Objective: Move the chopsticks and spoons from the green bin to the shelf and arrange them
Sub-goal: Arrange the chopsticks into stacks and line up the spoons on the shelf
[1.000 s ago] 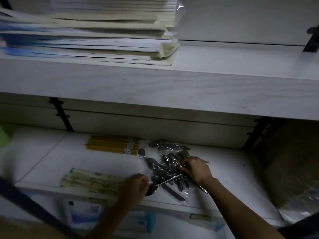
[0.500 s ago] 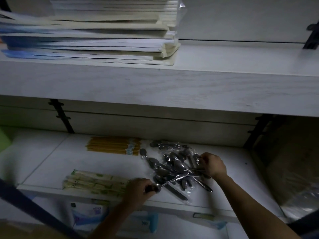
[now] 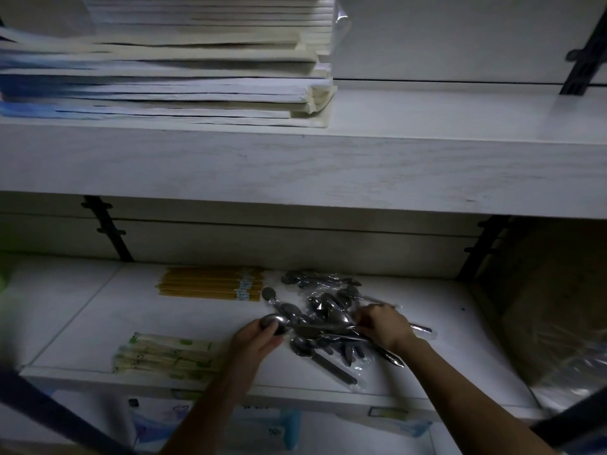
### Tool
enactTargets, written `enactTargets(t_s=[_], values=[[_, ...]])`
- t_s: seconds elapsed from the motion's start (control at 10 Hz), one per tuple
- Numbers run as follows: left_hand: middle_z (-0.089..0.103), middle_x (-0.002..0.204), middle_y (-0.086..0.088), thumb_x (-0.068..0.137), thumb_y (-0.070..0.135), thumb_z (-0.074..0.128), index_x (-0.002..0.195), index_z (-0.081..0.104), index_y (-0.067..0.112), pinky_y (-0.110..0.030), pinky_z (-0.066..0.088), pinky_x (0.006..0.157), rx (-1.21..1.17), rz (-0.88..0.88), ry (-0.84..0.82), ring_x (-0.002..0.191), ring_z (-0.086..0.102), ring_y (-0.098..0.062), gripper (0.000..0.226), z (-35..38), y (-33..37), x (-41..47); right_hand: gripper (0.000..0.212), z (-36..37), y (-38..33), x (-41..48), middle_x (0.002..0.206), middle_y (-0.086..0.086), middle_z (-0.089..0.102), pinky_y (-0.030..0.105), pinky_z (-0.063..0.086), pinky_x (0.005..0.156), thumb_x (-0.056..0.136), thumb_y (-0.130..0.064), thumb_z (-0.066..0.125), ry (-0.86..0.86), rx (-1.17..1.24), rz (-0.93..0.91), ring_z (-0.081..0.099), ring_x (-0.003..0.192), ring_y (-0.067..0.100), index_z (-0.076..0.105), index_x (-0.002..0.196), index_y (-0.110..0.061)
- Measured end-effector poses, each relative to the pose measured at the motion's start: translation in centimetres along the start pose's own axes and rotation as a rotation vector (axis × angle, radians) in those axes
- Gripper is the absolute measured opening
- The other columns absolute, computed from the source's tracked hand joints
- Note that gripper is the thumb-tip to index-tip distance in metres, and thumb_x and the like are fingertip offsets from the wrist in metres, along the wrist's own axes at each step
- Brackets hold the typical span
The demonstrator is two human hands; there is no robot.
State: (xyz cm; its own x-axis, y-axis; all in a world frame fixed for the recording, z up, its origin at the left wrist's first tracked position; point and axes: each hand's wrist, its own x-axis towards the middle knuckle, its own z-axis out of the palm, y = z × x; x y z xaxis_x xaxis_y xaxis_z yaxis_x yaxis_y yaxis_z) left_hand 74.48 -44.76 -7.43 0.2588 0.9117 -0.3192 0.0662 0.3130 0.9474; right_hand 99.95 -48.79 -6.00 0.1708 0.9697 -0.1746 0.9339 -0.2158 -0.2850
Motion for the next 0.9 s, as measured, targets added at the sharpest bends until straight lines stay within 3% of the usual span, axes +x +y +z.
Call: enactTargets(t_s=[0.1,0.2,0.3,0.4,0.5,0.6,0.7,0.8,0.9], values=[[0.043,0.141,-0.005,0.094,0.009,0.047,0.128,0.046,0.012,-0.034,0.044,0.103,0.153,0.058,-0.069,0.117,0.057,-0.019,0.034,-0.2,0.3,0.3,0.011,-0.1,0.0,0.1,0.107,0.001,0.067,0.029,0.045,0.078,0.086,-0.031,0.061,0.01,0.012,0.004,0.061,0.099,0.019,0.064,0.094,-0.025],[0.024,0.152,-0.008,0.084,-0.002,0.056,0.141,0.03,0.005,-0.043,0.025,0.115,0.724,0.385,0.074,0.141,0.018,-0.027,0.064,0.6,0.8,1.7,0.004,-0.2,0.1,0.0,0.101,-0.001,0.069,0.026,0.041,0.073,0.086,-0.028,0.061,0.072,0.033,0.03,0.062,0.095,0.019,0.064,0.087,-0.026],[0.02,0.153,-0.015,0.09,-0.001,0.044,0.146,0.012,0.004,-0.04,0.015,0.119,0.404,0.143,0.16,0.143,0.014,-0.032,0.065,0.5,1.1,2.9,0.005,-0.6,0.3,-0.1,0.095,-0.002,0.07,0.025,0.04,0.069,0.084,-0.028,0.062,0.144,0.086,0.046,0.064,0.091,0.02,0.066,0.086,-0.026],[0.055,0.1,0.0,0.07,0.022,0.068,0.119,0.047,0.006,-0.024,0.046,0.084,-0.807,-0.195,0.014,0.092,0.058,-0.022,0.056,2.3,3.1,2.8,0.003,-1.3,-0.1,-0.1,0.09,-0.005,0.069,0.025,0.042,0.068,0.083,-0.032,0.065,0.177,0.207,0.055,0.063,0.085,0.016,0.065,0.081,-0.03],[0.04,0.052,0.005,0.099,0.026,0.036,0.075,0.047,0.017,-0.016,0.028,0.045,-0.925,-0.166,0.111,0.042,0.032,-0.005,0.028,2.5,3.8,3.0,0.012,-2.1,-1.3,-0.3,0.089,-0.002,0.072,0.028,0.05,0.074,0.084,-0.029,0.064,0.228,0.335,0.029,0.064,0.079,0.013,0.07,0.086,-0.019],[0.034,0.043,0.007,0.098,0.03,0.039,0.072,0.049,0.02,-0.015,0.022,0.034,-0.861,-0.107,0.072,0.033,0.024,-0.003,0.03,2.8,4.1,3.0,0.014,-2.4,-3.3,-0.9,0.081,-0.002,0.069,0.005,0.041,0.061,0.086,-0.022,0.064,0.269,0.483,0.016,0.057,0.064,0.0,0.072,0.089,-0.01],[0.035,0.046,0.007,0.097,0.022,0.04,0.079,0.05,0.017,-0.015,0.023,0.033,-0.811,-0.144,0.043,0.032,0.026,-0.003,0.021,3.0,3.7,3.1,0.019,-2.0,-5.4,-1.9,0.083,-0.005,0.065,0.002,0.039,0.059,0.089,-0.02,0.06,0.224,0.64,0.02,0.054,0.068,-0.005,0.071,0.101,-0.01],[0.041,0.063,0.003,0.096,0.023,0.041,0.085,0.053,0.014,-0.018,0.034,0.048,-0.863,-0.188,0.015,0.046,0.037,-0.007,0.019,3.8,4.1,2.0,0.021,-1.4,-7.7,-2.9,0.093,0.0,0.068,0.01,0.046,0.074,0.09,-0.013,0.057,0.146,0.837,0.034,0.062,0.083,0.007,0.068,0.108,-0.01],[0.057,0.106,-0.017,0.099,0.033,0.035,0.119,0.051,0.007,-0.033,0.037,0.095,-0.989,-0.253,-0.015,0.102,0.054,-0.025,0.036,4.4,3.9,1.4,0.019,-0.6,-9.5,-3.4,0.082,-0.003,0.067,0.016,0.047,0.071,0.089,-0.011,0.058,0.134,0.879,0.011,0.059,0.074,0.004,0.07,0.1,-0.019]])
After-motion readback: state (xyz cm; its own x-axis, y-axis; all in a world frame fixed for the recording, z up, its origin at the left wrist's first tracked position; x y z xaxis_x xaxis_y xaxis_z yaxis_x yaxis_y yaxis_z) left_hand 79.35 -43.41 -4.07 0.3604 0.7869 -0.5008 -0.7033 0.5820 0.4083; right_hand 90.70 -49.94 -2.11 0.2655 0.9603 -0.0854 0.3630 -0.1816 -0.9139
